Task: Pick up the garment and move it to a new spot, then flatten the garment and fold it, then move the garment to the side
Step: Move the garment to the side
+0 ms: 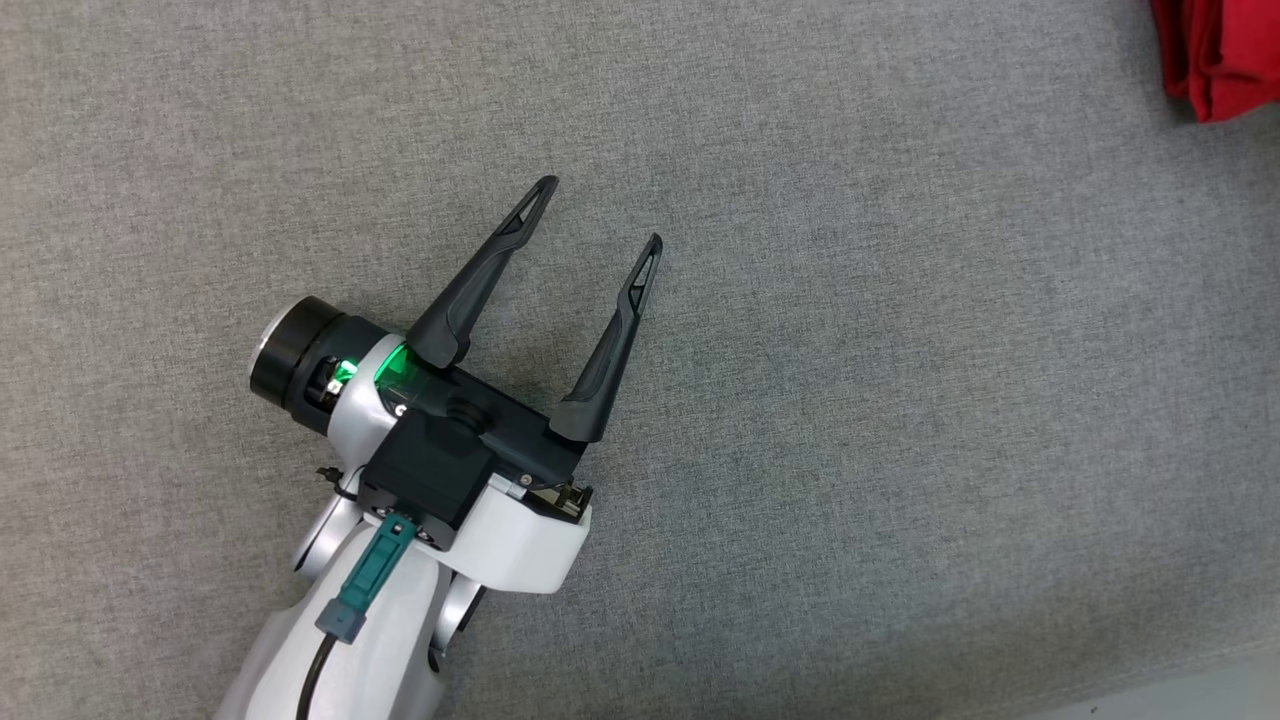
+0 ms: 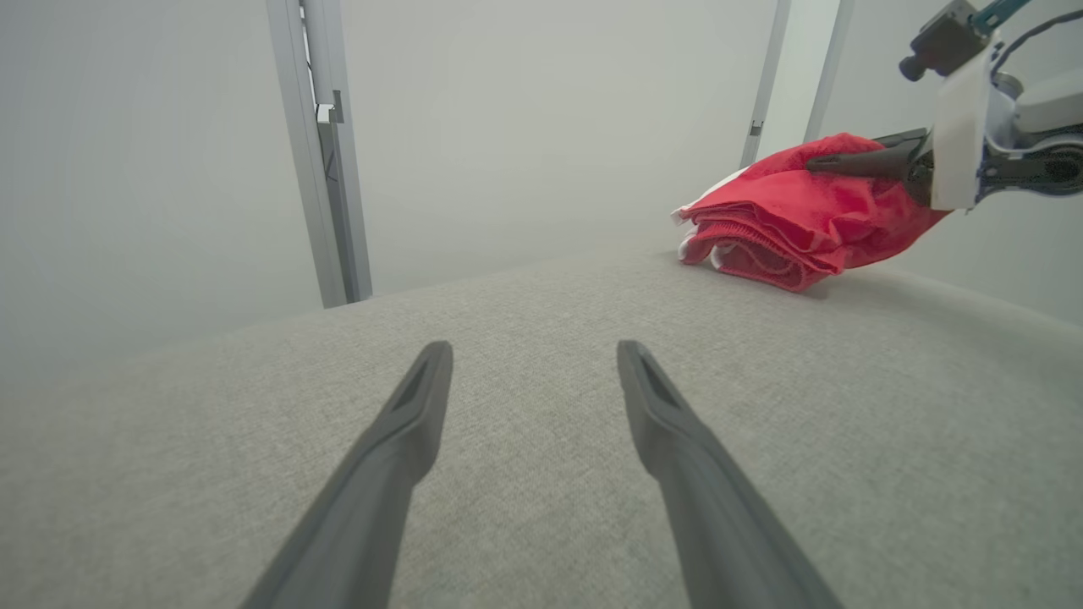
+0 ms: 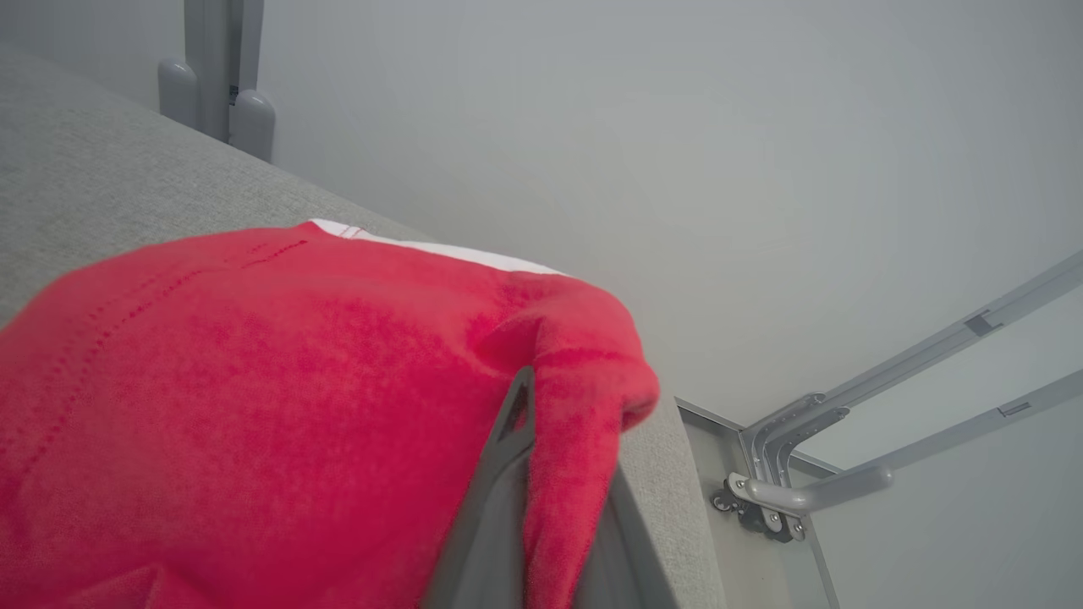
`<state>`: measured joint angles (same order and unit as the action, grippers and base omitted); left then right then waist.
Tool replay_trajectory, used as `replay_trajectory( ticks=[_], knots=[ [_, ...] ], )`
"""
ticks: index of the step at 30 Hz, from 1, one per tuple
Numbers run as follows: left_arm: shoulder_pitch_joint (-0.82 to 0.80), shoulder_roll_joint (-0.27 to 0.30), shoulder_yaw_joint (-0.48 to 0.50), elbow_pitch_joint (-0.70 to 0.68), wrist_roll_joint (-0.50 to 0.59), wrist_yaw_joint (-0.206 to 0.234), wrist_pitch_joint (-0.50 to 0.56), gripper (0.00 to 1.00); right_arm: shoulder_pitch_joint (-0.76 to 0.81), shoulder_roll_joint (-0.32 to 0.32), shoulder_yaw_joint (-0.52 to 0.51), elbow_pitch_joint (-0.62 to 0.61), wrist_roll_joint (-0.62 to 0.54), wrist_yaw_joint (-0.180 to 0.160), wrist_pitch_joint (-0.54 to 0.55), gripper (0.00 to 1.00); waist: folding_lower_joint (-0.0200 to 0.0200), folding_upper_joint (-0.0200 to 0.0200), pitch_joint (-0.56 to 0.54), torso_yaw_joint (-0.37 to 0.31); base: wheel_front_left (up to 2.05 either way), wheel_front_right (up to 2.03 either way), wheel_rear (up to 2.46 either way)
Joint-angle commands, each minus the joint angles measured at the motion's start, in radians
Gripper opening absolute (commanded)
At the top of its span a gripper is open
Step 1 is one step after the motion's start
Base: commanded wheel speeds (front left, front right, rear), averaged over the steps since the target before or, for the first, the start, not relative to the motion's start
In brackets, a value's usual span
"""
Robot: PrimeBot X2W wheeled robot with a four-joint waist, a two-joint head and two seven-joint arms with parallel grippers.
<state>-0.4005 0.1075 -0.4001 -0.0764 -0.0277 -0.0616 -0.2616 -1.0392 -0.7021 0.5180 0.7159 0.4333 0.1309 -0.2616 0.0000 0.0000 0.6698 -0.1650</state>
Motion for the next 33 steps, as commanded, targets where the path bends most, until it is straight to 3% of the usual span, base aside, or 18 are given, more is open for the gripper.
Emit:
replay_trajectory(
  ticks=[1,3,4,5,6,16,22,33],
  knots=[
    [-0.017,0.002,-0.002,0.007,0.005,-0.005,-0.004,1.0,-0.011,-0.008,-0.001,0.006,-0.01,0.0,-0.006,0.0,0.0,0.0,-0.002,0.0,0.0,0.0,0.0],
    [-0.018,0.001,-0.008,0.008,0.003,-0.006,-0.004,1.0,-0.017,-0.005,0.012,0.026,-0.018,0.0,-0.006,0.0,0.0,0.0,-0.003,0.001,0.0,0.0,0.0],
    [-0.018,0.0,-0.01,0.009,0.002,-0.006,-0.004,1.0,-0.022,-0.001,0.016,0.035,-0.021,0.0,-0.006,0.05,0.0,0.0,-0.003,0.002,0.0,0.0,0.0],
    [-0.02,0.0,-0.012,0.01,0.0,-0.007,-0.004,1.0,-0.024,0.003,0.017,0.044,-0.021,0.0,-0.006,0.49,0.0,0.0,-0.003,0.003,0.0,0.0,0.0],
    [-0.021,-0.001,-0.014,0.011,-0.002,-0.008,-0.004,1.0,-0.029,0.004,0.016,0.055,-0.027,0.0,-0.006,1.0,0.0,0.0,-0.004,0.005,0.0,0.0,0.0],
    [-0.003,-0.005,-0.014,0.011,-0.022,0.001,-0.004,1.0,-0.064,0.036,-0.151,0.111,-0.2,0.0,-0.006,1.0,0.0,0.0,-0.047,0.006,0.0,0.0,0.0],
    [0.009,-0.012,-0.007,0.014,-0.04,0.015,-0.004,1.0,-0.005,0.148,-0.269,0.005,-0.277,0.0,-0.006,1.0,0.0,0.0,-0.086,0.014,0.0,0.0,0.0],
    [0.078,-0.046,0.074,0.098,-0.178,0.102,-0.004,1.0,0.222,0.352,-0.248,-0.19,-0.277,0.0,-0.004,1.0,0.0,0.0,-0.225,0.073,0.0,0.0,0.0]
  ],
)
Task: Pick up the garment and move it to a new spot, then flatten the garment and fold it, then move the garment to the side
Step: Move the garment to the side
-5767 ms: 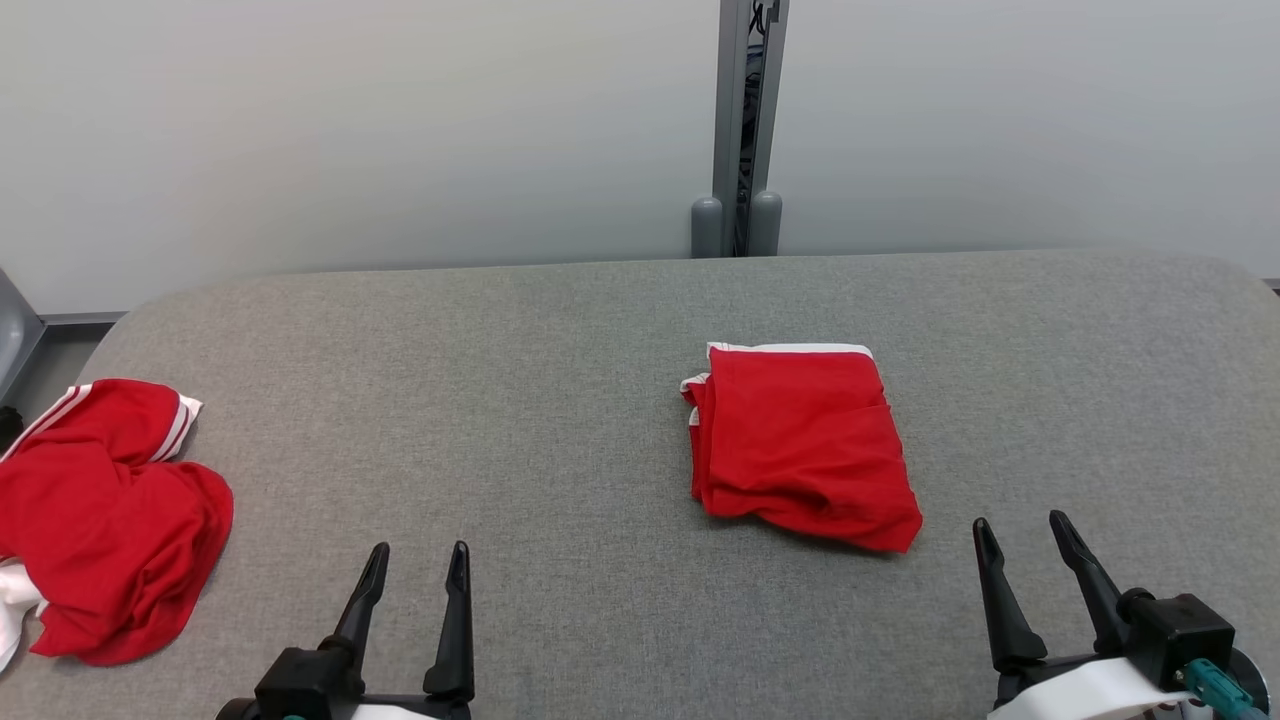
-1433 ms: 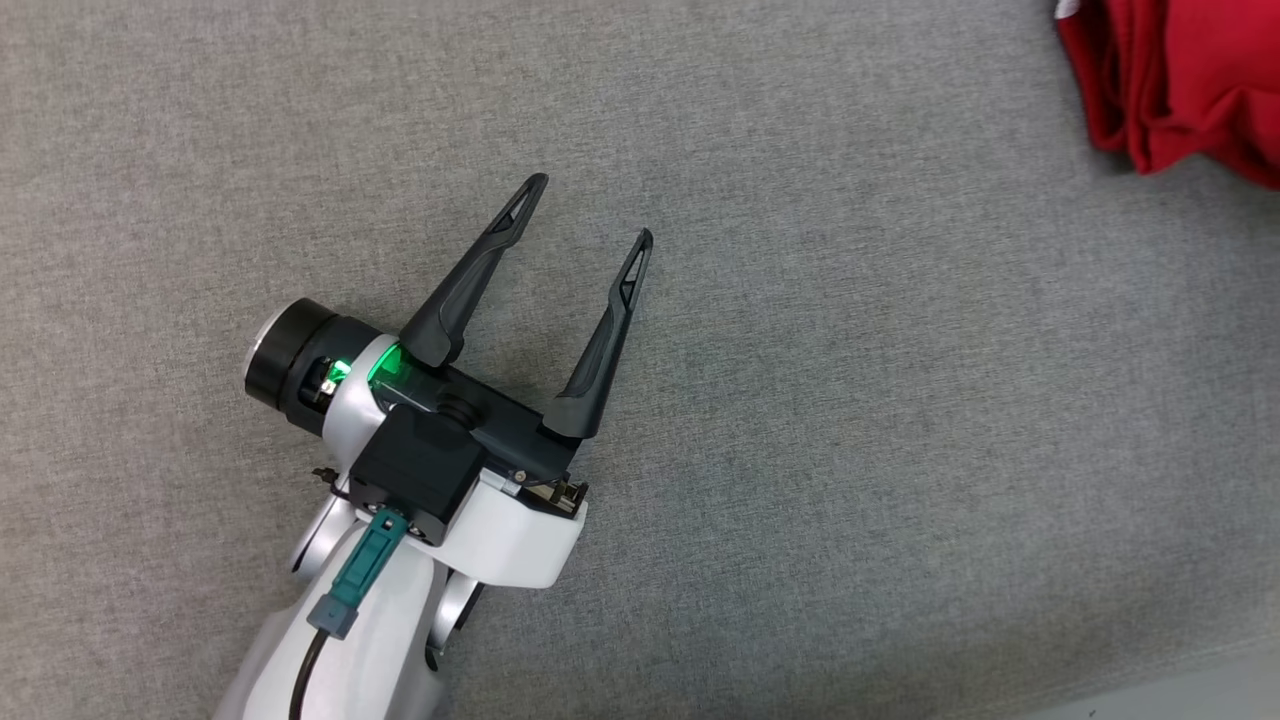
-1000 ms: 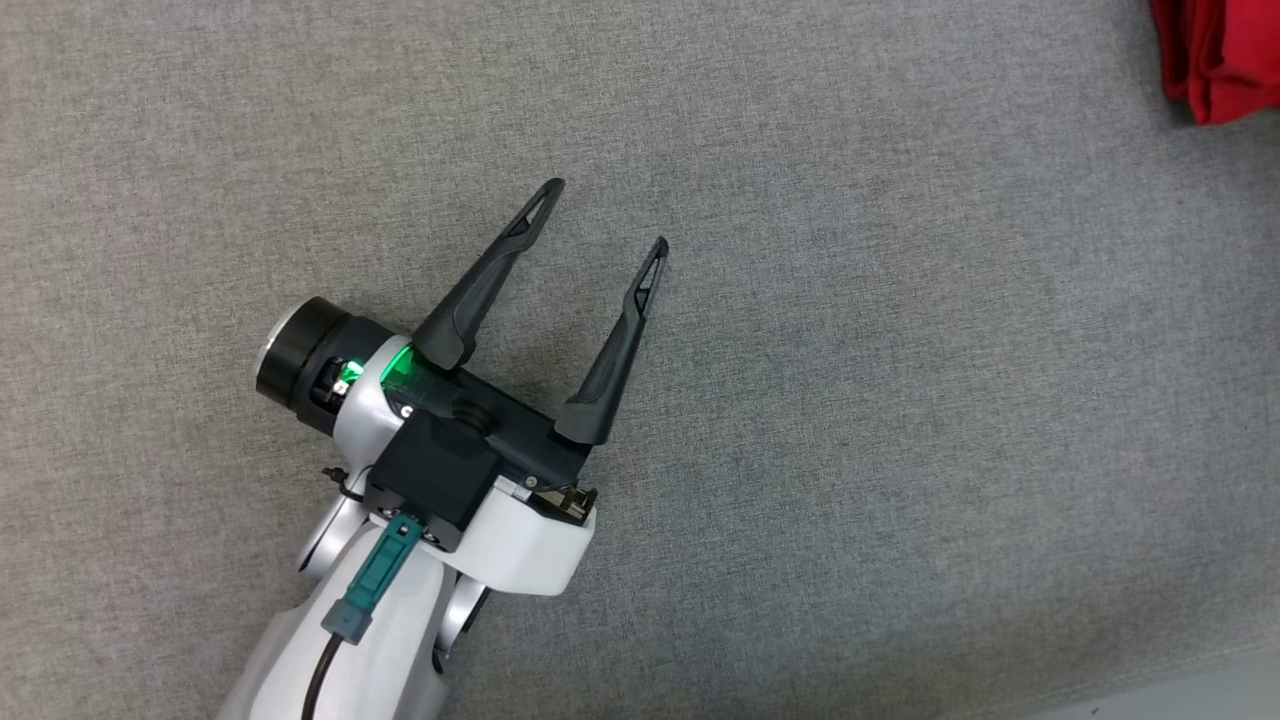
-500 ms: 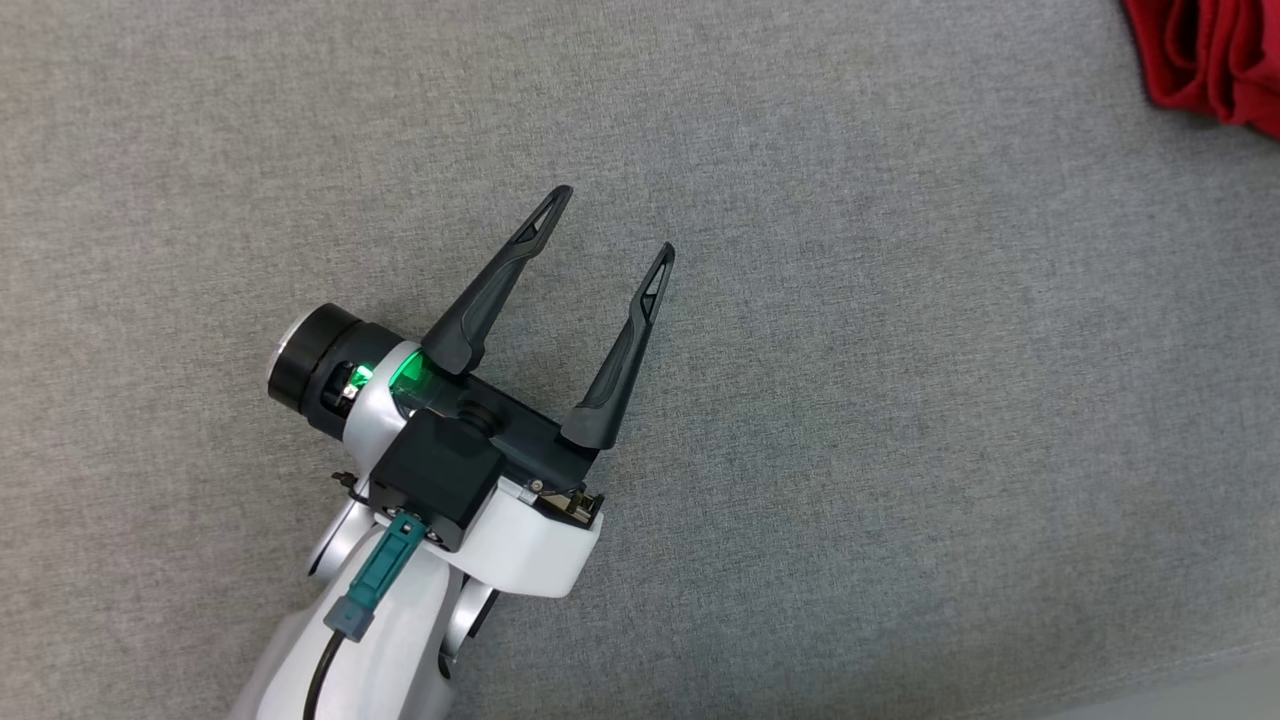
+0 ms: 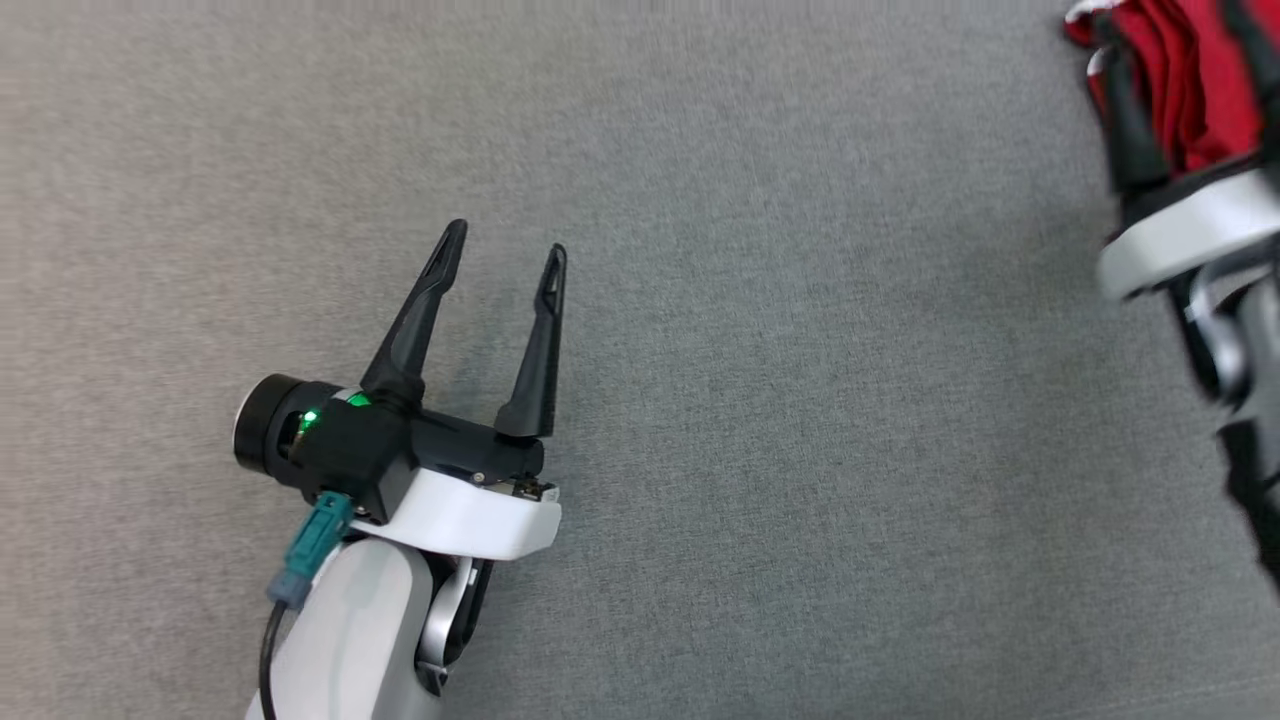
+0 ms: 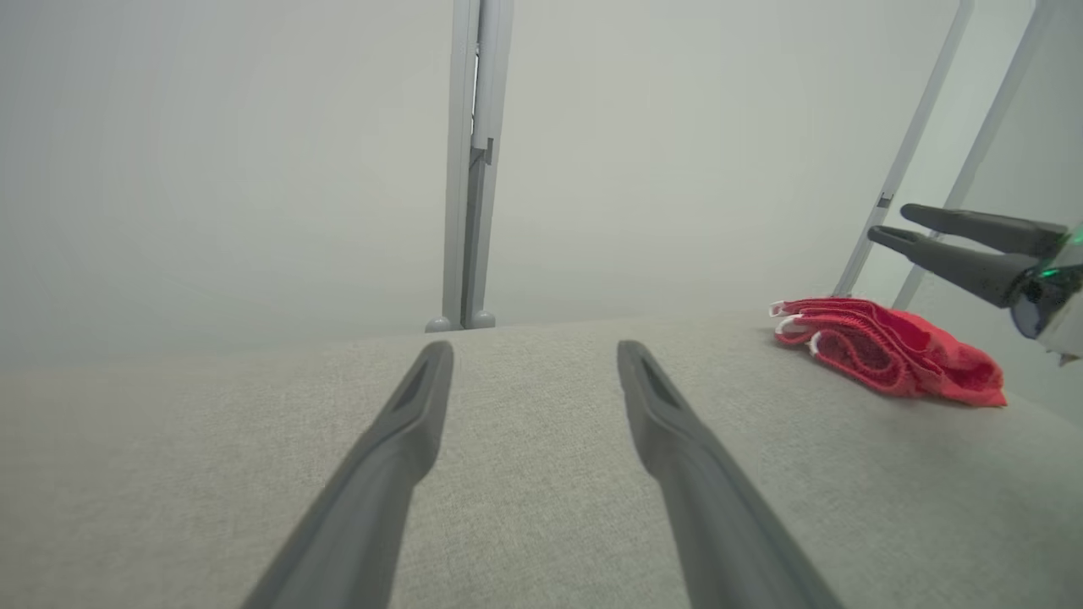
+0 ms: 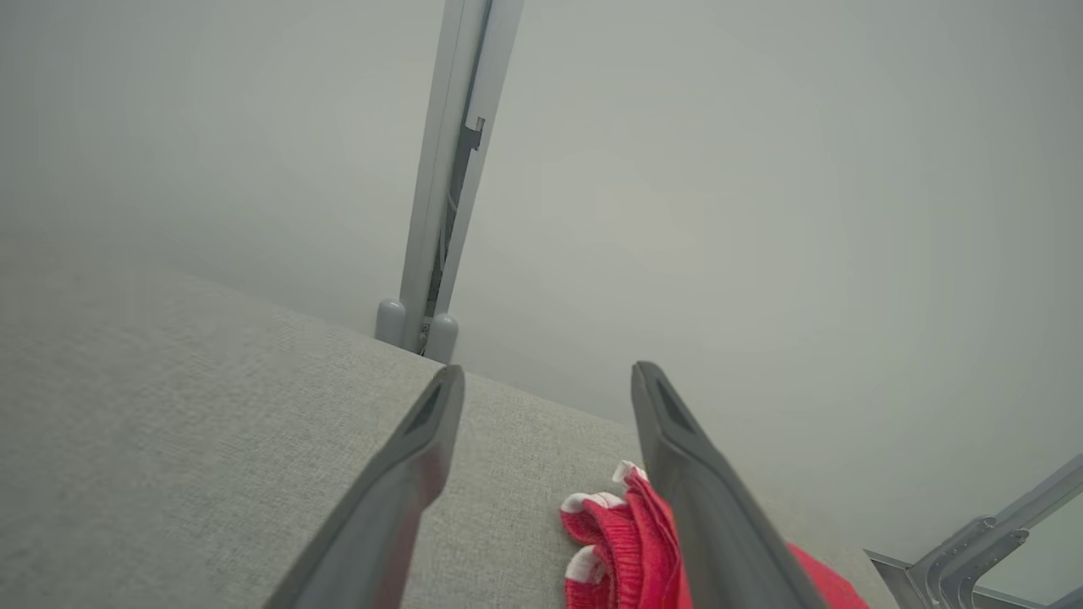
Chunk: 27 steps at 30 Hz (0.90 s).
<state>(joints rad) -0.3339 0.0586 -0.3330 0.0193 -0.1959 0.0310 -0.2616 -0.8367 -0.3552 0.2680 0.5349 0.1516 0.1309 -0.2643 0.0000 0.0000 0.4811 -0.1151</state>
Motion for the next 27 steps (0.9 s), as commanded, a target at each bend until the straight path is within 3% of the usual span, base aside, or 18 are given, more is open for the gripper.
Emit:
replay_trajectory(
  ticks=[1,7,15,21,27],
  knots=[
    [0.026,0.001,0.02,0.013,-0.03,0.023,-0.004,1.0,0.063,0.038,0.019,-0.034,0.013,0.0,-0.001,1.0,0.0,0.0,-0.063,0.034,0.0,0.0,0.0],
    [0.053,-0.004,0.051,0.037,-0.081,0.047,-0.004,1.0,0.163,0.098,0.037,-0.097,0.028,0.0,-0.001,1.0,0.0,0.0,-0.127,0.06,0.0,0.0,0.0],
    [0.094,-0.006,0.106,0.012,-0.127,0.063,-0.004,1.0,0.297,0.166,-0.014,-0.228,0.046,0.0,-0.001,1.0,0.0,0.0,-0.217,0.091,0.0,0.0,0.0],
    [0.143,-0.006,0.141,0.007,-0.111,0.051,-0.004,1.0,0.432,0.202,-0.109,-0.321,0.063,0.0,-0.001,1.0,0.0,0.0,-0.292,0.106,0.0,0.0,0.0],
    [0.215,-0.006,0.174,0.051,-0.145,0.024,-0.004,1.0,0.581,0.195,-0.135,-0.362,0.066,0.0,-0.001,1.0,0.0,0.0,-0.369,0.114,0.0,0.0,0.0]
  ],
)
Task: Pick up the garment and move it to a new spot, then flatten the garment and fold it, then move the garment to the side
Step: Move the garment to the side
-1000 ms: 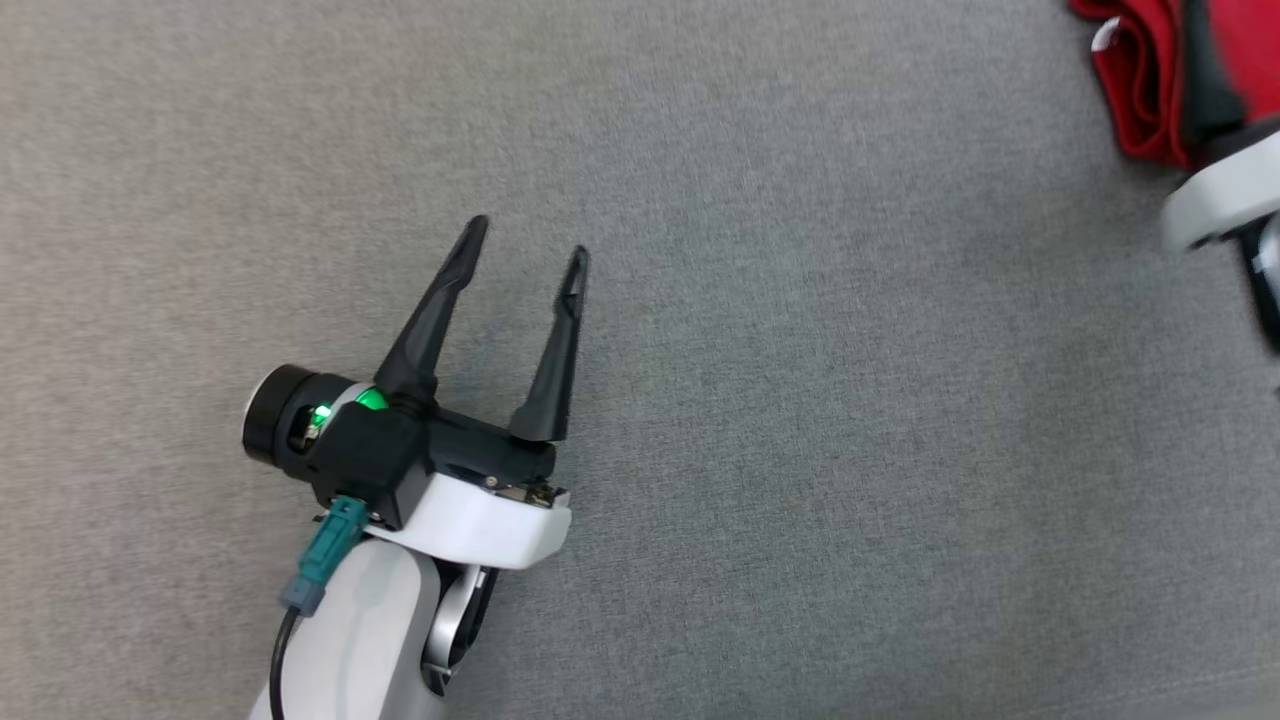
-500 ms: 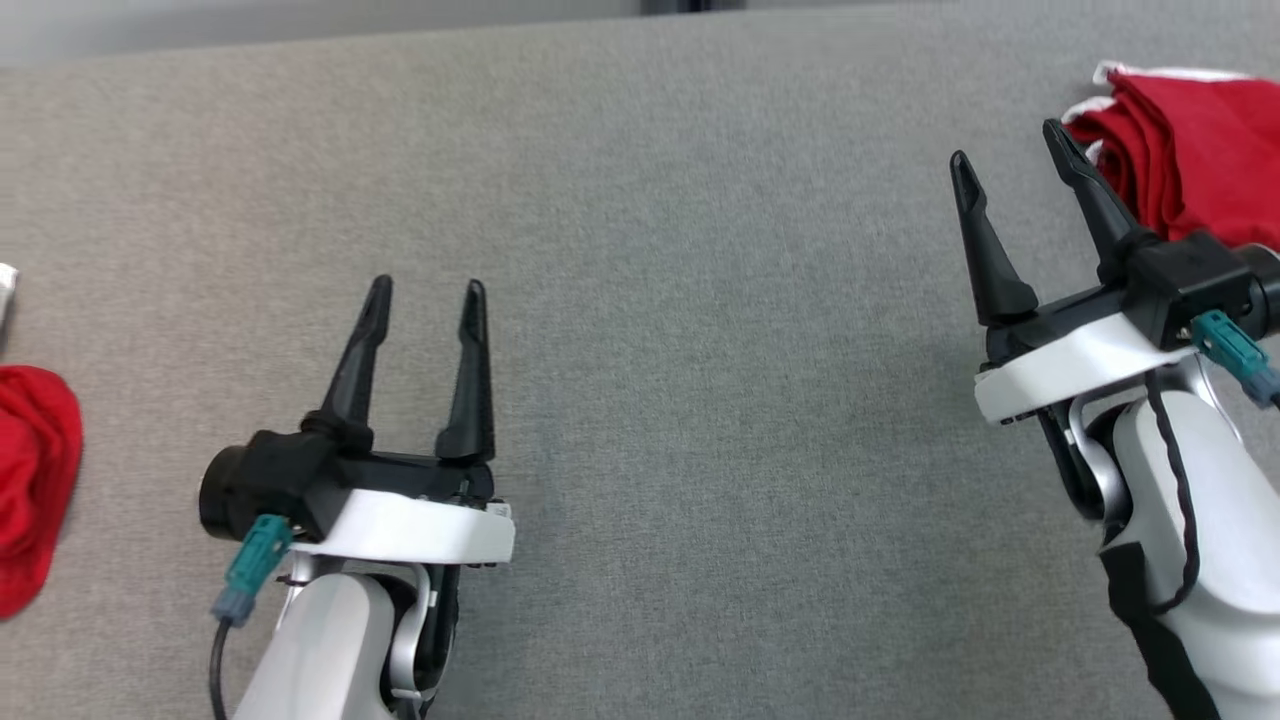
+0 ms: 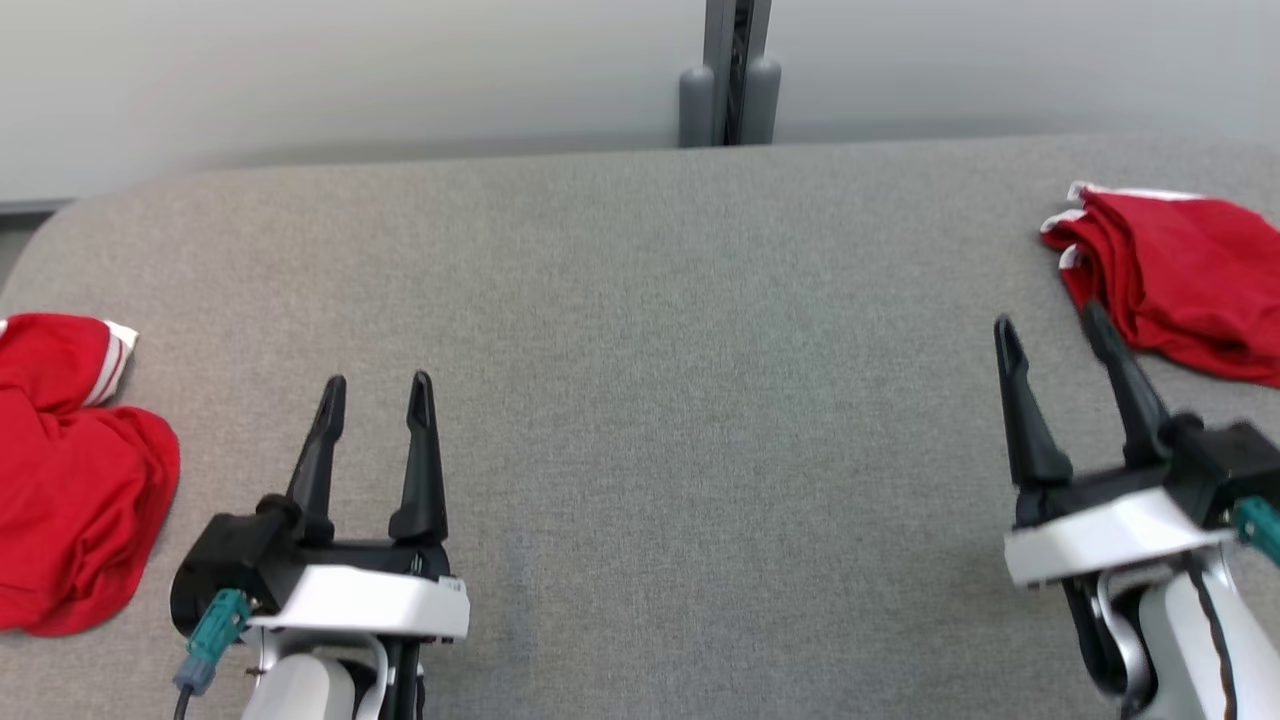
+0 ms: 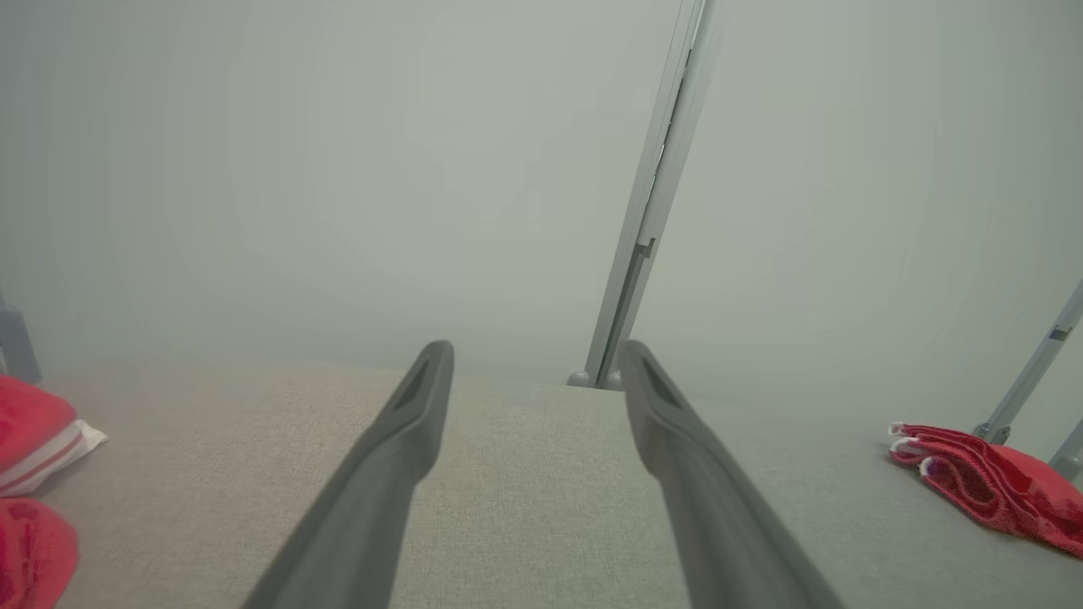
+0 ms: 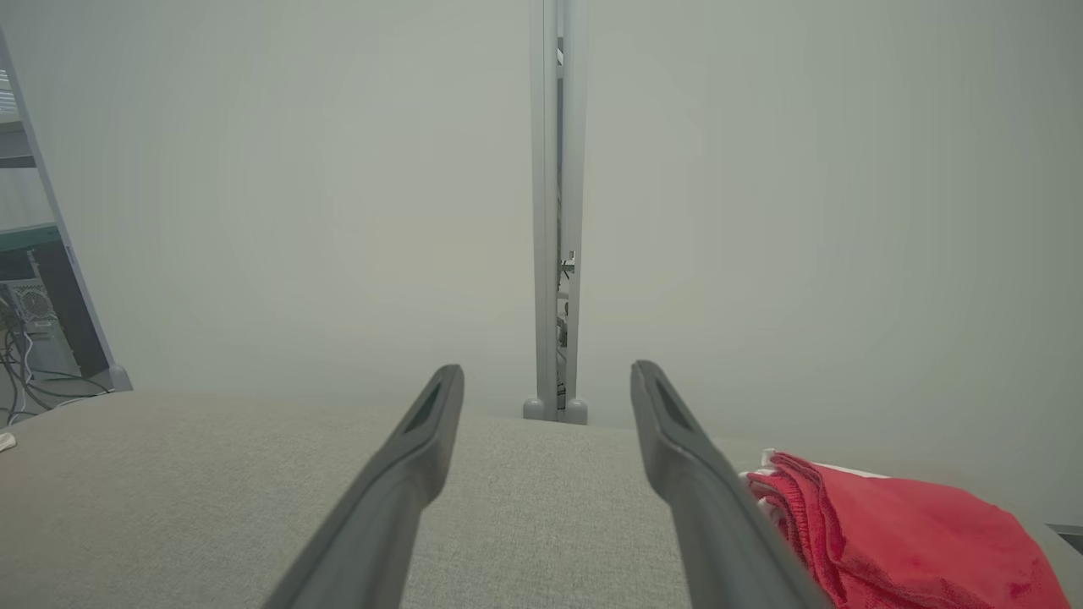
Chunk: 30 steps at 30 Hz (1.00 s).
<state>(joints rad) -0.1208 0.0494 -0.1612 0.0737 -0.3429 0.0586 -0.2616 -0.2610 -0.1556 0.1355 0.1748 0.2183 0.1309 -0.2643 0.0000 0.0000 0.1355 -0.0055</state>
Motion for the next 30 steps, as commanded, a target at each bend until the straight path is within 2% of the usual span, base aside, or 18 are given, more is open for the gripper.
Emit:
replay_trajectory(
  ticks=[1,12,30],
  knots=[
    [0.016,0.003,0.006,0.003,-0.003,-0.013,-0.004,1.0,0.029,-0.002,-0.007,-0.007,0.005,0.0,-0.001,1.0,0.0,0.0,-0.037,0.005,0.0,0.0,0.0],
    [0.14,0.003,0.059,0.049,0.044,-0.067,-0.004,1.0,0.193,0.026,0.013,-0.018,-0.004,0.0,-0.001,1.0,0.0,0.0,-0.137,-0.008,0.0,0.0,0.0],
    [0.188,0.003,0.05,0.084,0.066,-0.061,-0.004,1.0,0.262,0.037,0.007,-0.019,-0.02,0.0,-0.001,1.0,0.0,0.0,-0.177,0.004,0.0,0.0,0.0]
  ],
)
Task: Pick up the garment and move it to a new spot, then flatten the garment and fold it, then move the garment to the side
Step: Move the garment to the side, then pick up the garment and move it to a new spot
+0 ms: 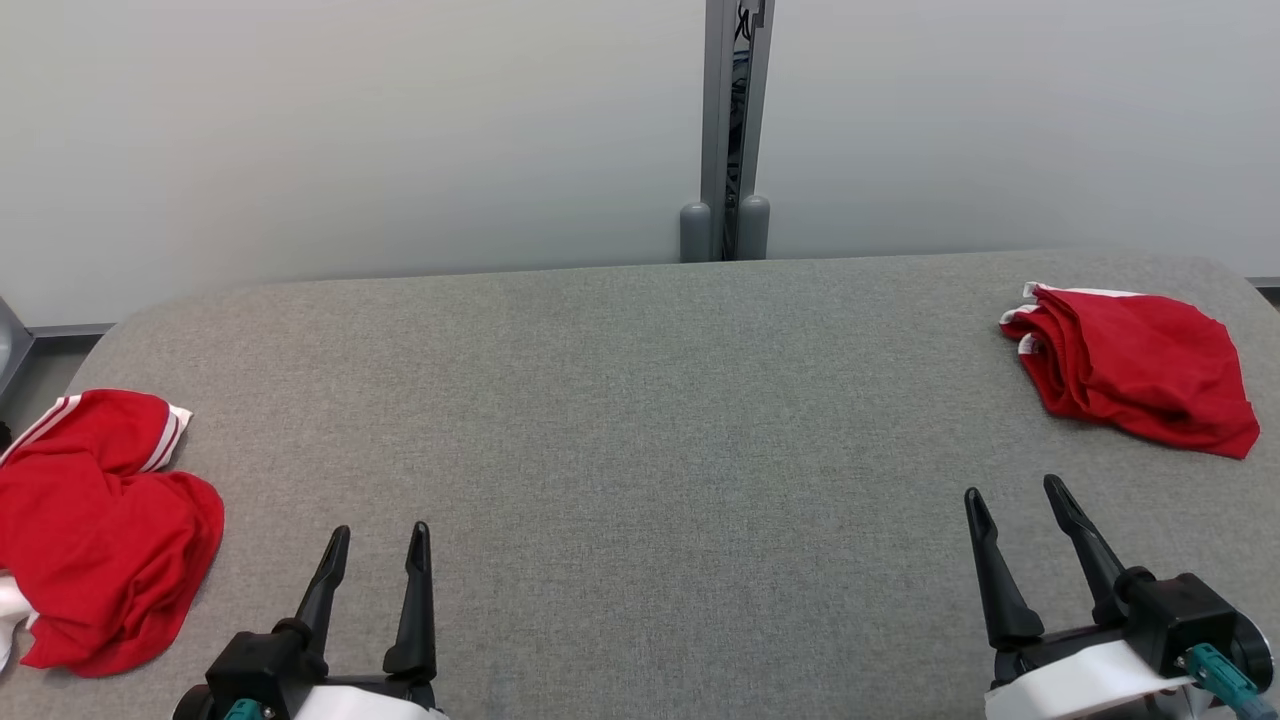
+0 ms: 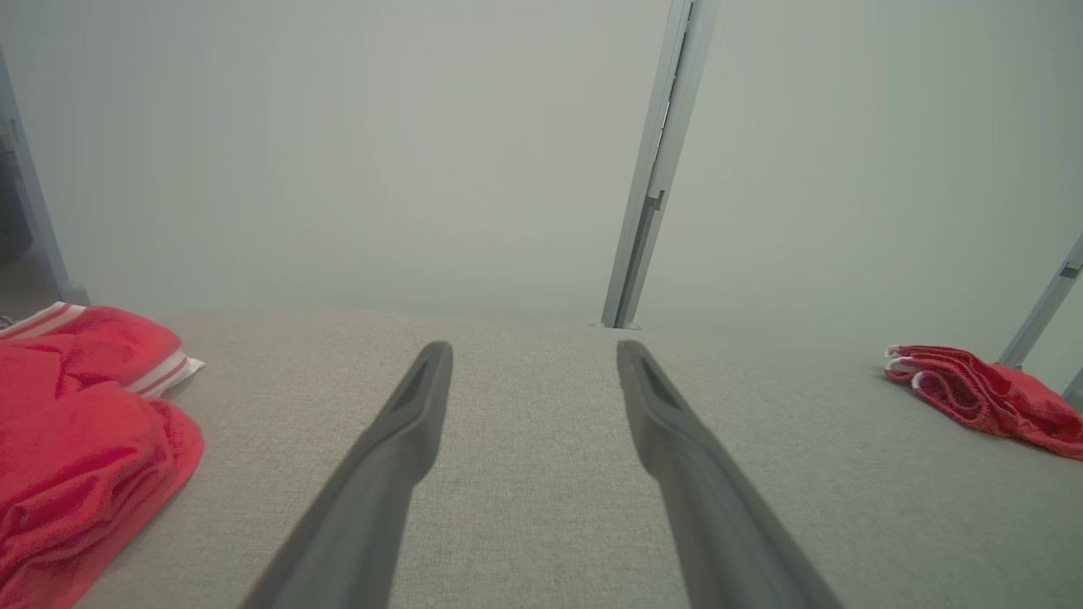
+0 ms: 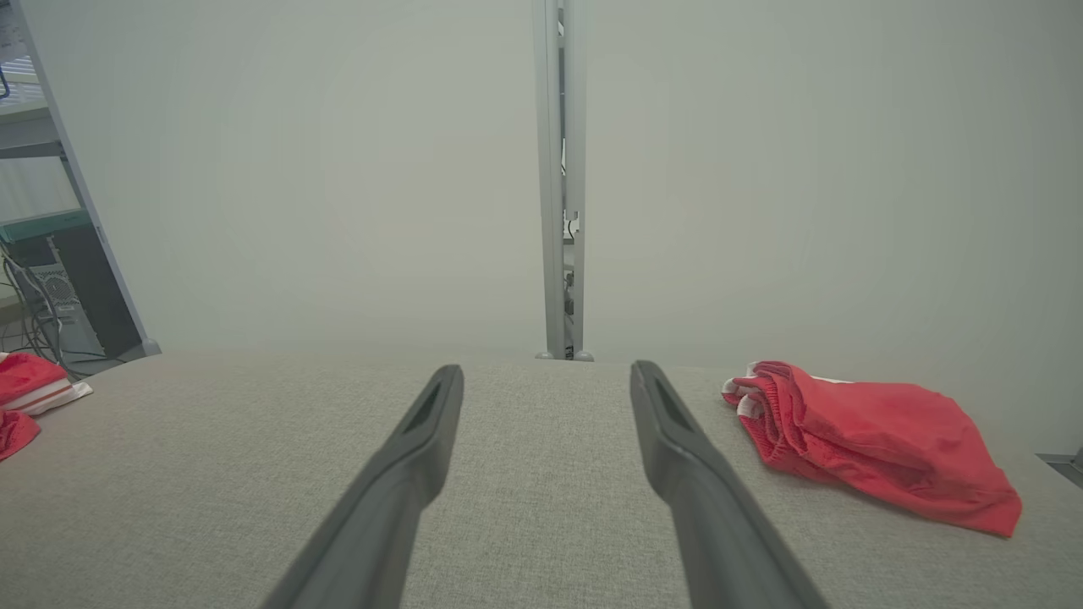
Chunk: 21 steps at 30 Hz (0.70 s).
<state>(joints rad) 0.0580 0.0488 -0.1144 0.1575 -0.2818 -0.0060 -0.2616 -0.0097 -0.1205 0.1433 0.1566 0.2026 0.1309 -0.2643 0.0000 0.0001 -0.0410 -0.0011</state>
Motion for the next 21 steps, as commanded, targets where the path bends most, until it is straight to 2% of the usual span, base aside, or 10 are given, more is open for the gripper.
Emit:
replay_trajectory(
  ticks=[1,21],
  knots=[
    [0.009,0.004,0.003,0.001,0.005,0.004,-0.004,1.0,0.012,0.002,-0.001,0.0,-0.004,0.0,-0.001,1.0,0.0,-0.0001,-0.001,0.0,0.0,0.0,0.0],
    [0.001,0.004,-0.009,0.018,0.01,0.004,-0.004,1.0,0.013,0.002,0.006,0.008,0.008,0.0,-0.001,1.0,0.0,-0.0001,0.005,0.009,0.0,0.0,0.0]
  ],
)
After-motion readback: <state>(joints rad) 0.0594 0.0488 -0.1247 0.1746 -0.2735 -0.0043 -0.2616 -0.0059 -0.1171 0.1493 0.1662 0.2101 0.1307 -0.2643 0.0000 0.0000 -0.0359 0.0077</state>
